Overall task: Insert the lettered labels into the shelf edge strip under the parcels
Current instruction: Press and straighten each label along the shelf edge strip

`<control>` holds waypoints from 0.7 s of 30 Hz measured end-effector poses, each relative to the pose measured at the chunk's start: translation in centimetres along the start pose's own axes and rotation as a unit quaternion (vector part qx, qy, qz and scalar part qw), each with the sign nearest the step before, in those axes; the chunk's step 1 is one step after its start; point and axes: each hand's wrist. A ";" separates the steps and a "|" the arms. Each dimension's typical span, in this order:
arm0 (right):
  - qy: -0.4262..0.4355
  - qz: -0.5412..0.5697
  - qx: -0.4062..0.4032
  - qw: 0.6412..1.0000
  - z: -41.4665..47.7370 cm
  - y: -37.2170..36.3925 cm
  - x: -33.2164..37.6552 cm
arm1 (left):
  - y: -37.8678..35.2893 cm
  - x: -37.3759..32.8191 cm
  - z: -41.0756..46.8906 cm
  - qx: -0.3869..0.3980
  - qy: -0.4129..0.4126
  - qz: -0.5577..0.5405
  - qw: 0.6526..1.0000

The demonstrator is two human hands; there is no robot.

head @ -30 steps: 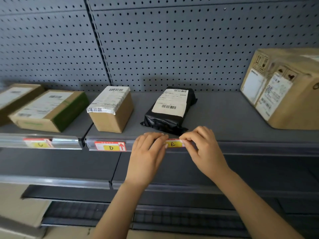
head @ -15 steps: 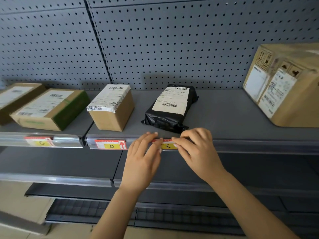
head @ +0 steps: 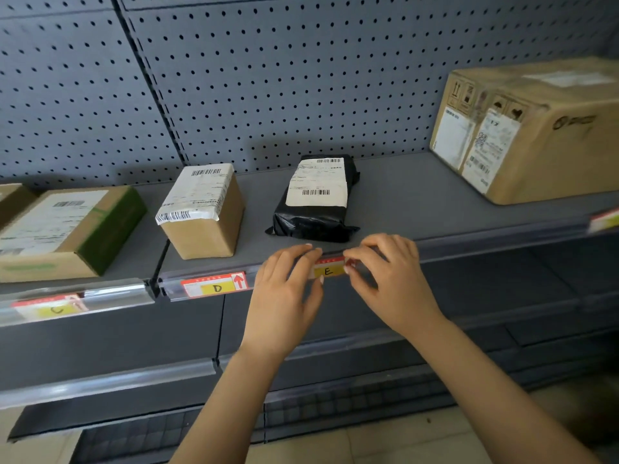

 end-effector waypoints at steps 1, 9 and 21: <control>-0.017 0.001 0.001 1.000 -0.1 0.6 0.3 | 0.3 -0.2 0.3 0.003 -0.011 -0.010 1.000; -0.179 0.017 0.037 0.983 -4.1 5.3 1.2 | -0.5 -2.9 1.4 0.047 -0.109 -0.110 0.987; -0.301 -0.099 0.035 0.948 -13.2 14.0 -0.5 | -4.8 -13.0 0.9 0.141 -0.211 -0.205 0.945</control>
Point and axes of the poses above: each hand's wrist, its own z-axis towards the middle knuckle, its own y-axis out of the back of the hand, x = y × z, and after that the axes turned 2 degrees about z, right-handed
